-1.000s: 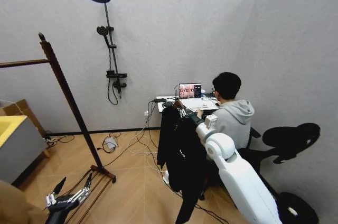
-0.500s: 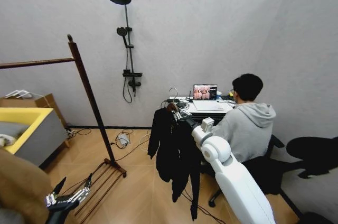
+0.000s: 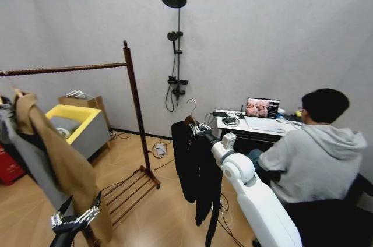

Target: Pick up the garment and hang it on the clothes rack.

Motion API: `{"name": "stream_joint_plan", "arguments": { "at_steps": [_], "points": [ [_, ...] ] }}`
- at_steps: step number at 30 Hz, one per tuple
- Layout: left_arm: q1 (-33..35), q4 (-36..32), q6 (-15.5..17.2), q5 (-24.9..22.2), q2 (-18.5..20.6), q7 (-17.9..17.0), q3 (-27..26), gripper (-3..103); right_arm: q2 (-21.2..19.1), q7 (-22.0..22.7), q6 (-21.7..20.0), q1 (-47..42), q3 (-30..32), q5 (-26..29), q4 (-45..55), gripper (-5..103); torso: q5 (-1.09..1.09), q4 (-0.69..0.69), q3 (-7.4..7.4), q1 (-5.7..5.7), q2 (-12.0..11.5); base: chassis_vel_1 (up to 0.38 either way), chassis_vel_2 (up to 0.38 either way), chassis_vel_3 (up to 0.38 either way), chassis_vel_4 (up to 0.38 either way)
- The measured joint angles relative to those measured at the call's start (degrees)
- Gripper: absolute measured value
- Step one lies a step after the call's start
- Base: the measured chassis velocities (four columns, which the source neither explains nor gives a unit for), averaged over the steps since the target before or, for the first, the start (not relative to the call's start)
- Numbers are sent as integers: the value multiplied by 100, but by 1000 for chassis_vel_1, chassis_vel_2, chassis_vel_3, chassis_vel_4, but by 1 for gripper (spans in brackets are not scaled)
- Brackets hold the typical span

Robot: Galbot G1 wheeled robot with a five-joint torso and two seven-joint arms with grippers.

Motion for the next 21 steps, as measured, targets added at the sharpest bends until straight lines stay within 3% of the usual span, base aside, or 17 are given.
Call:
{"name": "stream_joint_plan", "arguments": {
  "at_steps": [21],
  "points": [
    [0, 0, 0, 0, 0, 0, 0, 100, -2, 4, 27, -284, 128, -104, 191, 10, 0, 1, 0, 0, 0, 126, 125, 129, 121]
  ]
}}
